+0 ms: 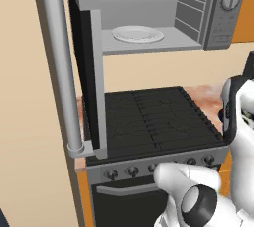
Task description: Pick the mushroom from the counter and place it in the microwave. Then turn on the microwave.
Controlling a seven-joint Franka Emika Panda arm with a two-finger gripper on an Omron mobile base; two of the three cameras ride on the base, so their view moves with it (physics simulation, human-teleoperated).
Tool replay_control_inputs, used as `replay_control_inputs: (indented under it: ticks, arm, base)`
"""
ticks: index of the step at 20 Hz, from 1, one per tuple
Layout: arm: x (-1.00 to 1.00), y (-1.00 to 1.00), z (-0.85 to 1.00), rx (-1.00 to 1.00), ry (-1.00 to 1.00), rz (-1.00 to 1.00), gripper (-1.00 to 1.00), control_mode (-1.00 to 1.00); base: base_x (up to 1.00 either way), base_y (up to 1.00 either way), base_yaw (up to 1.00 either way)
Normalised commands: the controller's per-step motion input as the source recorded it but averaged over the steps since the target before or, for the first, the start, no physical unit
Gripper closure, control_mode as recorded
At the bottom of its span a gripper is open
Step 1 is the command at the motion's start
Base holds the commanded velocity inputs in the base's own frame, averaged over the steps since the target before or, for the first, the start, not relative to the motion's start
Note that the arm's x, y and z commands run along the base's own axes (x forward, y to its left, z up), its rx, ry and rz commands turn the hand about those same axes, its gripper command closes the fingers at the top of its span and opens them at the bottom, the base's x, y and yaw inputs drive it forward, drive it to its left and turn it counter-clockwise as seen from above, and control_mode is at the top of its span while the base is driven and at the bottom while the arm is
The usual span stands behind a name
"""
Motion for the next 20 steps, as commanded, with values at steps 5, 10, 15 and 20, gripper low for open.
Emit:
replay_control_inputs:
  ticks: [5,10,15,20]
  arm:
    - [-0.30,0.69,0.95,-0.07,0.00,0.00,1.00,-1.00]
    - [-0.09,0.56,0.74,0.00,0.00,0.00,1.00,-1.00]
    - [-0.01,0.53,0.53,0.00,0.00,0.00,1.00,-1.00]
    - [0.00,0.51,0.43,0.00,0.00,0.01,1.00,-1.00]
  base:
    - [0.00,0.00,0.00]
    - [0.00,0.00,0.00]
    - [0.00,0.00,0.00]
    - [0.00,0.00,0.00]
